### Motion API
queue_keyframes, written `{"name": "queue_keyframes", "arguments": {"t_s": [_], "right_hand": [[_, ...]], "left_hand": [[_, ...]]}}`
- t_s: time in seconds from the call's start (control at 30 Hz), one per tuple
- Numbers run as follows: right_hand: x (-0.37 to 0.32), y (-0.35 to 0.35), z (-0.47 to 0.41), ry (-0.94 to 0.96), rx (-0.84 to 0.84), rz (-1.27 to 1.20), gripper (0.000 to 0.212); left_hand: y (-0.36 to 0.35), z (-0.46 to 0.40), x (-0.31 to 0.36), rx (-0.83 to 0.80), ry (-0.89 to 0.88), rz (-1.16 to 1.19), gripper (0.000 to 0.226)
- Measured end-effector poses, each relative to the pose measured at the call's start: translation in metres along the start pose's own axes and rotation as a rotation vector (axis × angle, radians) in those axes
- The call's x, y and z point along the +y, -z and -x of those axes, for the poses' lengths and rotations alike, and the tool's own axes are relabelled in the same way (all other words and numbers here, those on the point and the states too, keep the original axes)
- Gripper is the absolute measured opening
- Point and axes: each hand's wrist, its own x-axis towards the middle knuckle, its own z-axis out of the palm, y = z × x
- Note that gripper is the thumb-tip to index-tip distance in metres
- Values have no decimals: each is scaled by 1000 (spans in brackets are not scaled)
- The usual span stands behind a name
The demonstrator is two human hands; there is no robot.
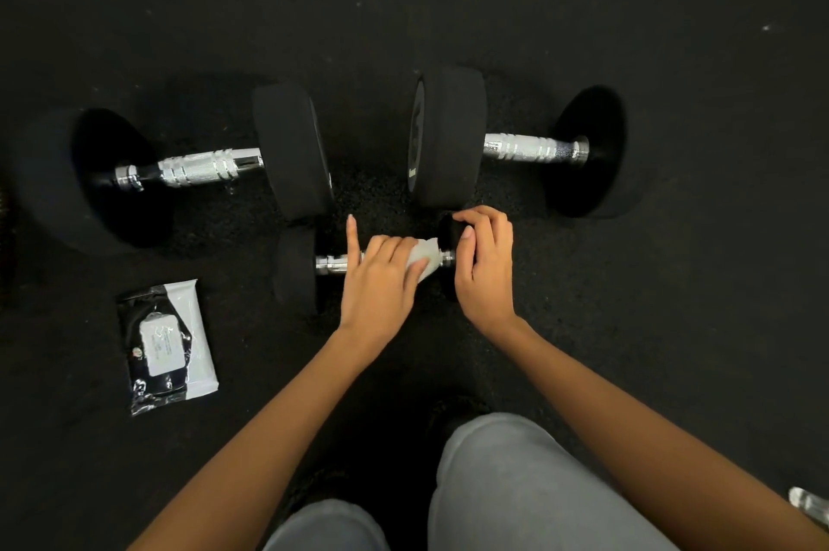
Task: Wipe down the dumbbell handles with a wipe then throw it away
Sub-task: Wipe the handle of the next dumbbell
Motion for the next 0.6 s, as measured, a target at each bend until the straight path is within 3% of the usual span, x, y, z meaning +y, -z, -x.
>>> {"name": "queue_keyframes", "arguments": {"t_s": [0.27, 0.43, 0.6], "right_hand": [[1, 0, -1, 3, -11, 7, 32], [2, 1, -1, 2, -21, 7, 32], [2, 1, -2, 3, -18, 13, 30]], "left_hand": [[-1, -41, 14, -157, 281, 157, 28], [2, -41, 14, -128, 161, 366, 17], [8, -35, -3, -324, 36, 224, 35]]}}
